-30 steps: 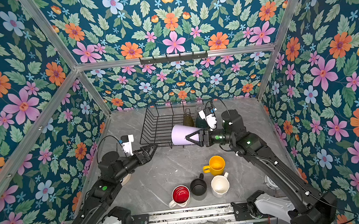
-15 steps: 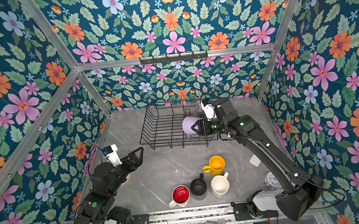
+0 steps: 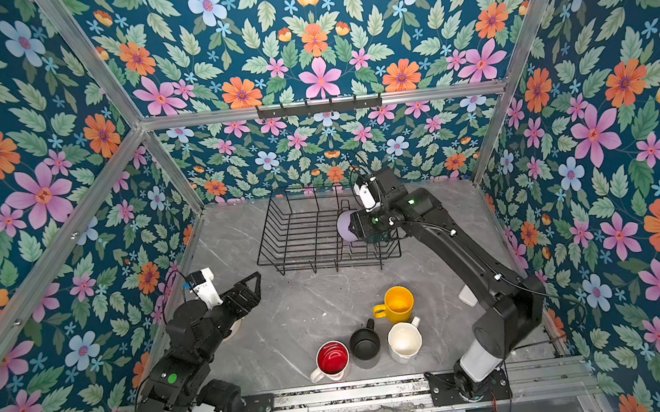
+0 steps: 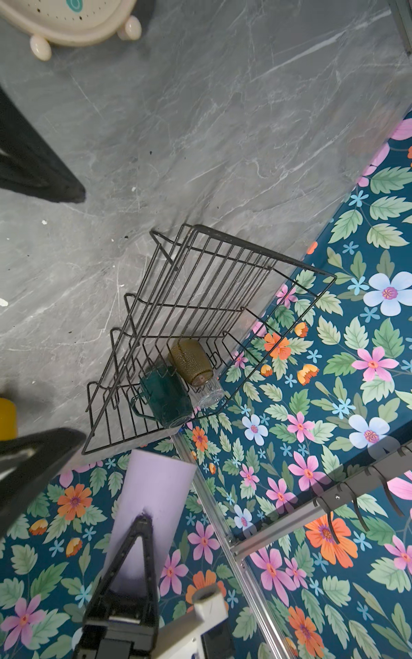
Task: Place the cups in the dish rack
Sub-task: 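Carry the lavender cup over the rack and lower it upside down with the right gripper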
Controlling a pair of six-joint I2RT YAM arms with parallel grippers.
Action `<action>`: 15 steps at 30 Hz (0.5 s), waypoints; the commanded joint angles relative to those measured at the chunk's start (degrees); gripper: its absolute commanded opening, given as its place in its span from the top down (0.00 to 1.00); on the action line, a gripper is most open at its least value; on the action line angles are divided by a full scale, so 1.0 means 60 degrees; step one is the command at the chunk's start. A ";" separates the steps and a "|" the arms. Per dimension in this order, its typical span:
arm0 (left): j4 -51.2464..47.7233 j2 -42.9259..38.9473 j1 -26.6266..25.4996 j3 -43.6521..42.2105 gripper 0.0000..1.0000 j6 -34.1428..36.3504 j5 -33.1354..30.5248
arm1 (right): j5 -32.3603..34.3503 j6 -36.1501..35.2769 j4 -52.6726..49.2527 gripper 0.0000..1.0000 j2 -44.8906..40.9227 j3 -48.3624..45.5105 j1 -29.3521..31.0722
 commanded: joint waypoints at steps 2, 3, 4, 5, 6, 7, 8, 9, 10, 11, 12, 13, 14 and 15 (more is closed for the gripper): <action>-0.0011 -0.0027 0.0012 0.0058 0.00 0.0236 -0.0148 | 0.0838 -0.0505 -0.0641 0.82 0.0828 0.0682 0.0309; -0.0013 -0.0034 0.0020 0.0072 0.00 0.0228 -0.0159 | 0.0874 -0.0516 -0.0709 0.82 0.0982 0.0820 0.0340; -0.0034 -0.0041 0.0014 0.0074 0.00 0.0232 -0.0159 | 0.0882 -0.0531 -0.0783 0.82 0.1151 0.0957 0.0353; -0.0070 -0.0066 0.0021 0.0076 0.00 0.0230 -0.0174 | 0.0937 -0.0564 -0.0852 0.82 0.1345 0.1085 0.0369; -0.0100 -0.0092 0.0016 0.0073 0.00 0.0235 -0.0203 | 0.0997 -0.0582 -0.0926 0.82 0.1505 0.1220 0.0392; -0.0123 -0.0121 0.0012 0.0059 0.00 0.0228 -0.0211 | 0.1042 -0.0618 -0.0974 0.82 0.1658 0.1320 0.0410; -0.0162 -0.0158 0.0014 0.0058 0.00 0.0228 -0.0232 | 0.1078 -0.0659 -0.1037 0.82 0.1824 0.1443 0.0434; -0.0195 -0.0191 0.0020 0.0044 0.00 0.0228 -0.0247 | 0.1116 -0.0689 -0.1087 0.82 0.1989 0.1565 0.0447; -0.0215 -0.0213 0.0022 0.0047 0.00 0.0235 -0.0269 | 0.1157 -0.0720 -0.1128 0.82 0.2127 0.1666 0.0446; -0.0233 -0.0246 0.0009 0.0043 0.00 0.0227 -0.0287 | 0.1193 -0.0751 -0.1213 0.82 0.2310 0.1793 0.0444; -0.0252 -0.0256 0.0008 0.0058 0.00 0.0230 -0.0284 | 0.1194 -0.0781 -0.1302 0.82 0.2488 0.1937 0.0456; -0.0280 -0.0271 0.0010 0.0058 0.00 0.0239 -0.0305 | 0.1184 -0.0805 -0.1375 0.83 0.2603 0.2044 0.0461; -0.0291 -0.0277 0.0021 0.0058 0.00 0.0234 -0.0320 | 0.1194 -0.0835 -0.1470 0.83 0.2781 0.2190 0.0469; -0.0312 -0.0297 0.0019 0.0058 0.00 0.0236 -0.0334 | 0.1204 -0.0865 -0.1562 0.82 0.2940 0.2333 0.0492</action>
